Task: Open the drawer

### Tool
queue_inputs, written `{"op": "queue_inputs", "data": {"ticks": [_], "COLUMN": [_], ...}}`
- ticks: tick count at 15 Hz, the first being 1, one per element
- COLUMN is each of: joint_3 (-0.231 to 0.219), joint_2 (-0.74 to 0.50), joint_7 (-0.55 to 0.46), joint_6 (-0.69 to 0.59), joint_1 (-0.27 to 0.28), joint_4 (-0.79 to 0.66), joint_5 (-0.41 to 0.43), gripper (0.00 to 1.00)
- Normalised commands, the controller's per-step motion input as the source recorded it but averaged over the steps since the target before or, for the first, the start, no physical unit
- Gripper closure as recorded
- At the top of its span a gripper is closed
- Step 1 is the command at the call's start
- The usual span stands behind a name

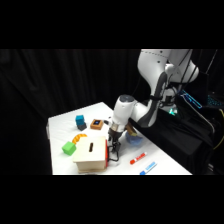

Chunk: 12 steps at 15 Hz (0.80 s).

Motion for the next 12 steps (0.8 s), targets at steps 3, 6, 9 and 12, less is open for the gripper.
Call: {"op": "queue_inputs", "data": {"ticks": [3, 6, 9, 12], "joint_3": [-0.105, -0.154, -0.167, -0.132], "joint_2": [-0.3, -0.34, -0.37, -0.4], "joint_7": [-0.26, -0.26, -0.26, -0.28], "joint_6": [0.14, 0.1, 0.05, -0.07], "joint_1": [0.183, 0.231, 0.225, 0.133], "joint_4": [-0.48, -0.47, -0.42, -0.31], "joint_5": [0.162, 0.16, 0.135, 0.103], "gripper": [0.0, 0.0, 0.0, 0.0]}}
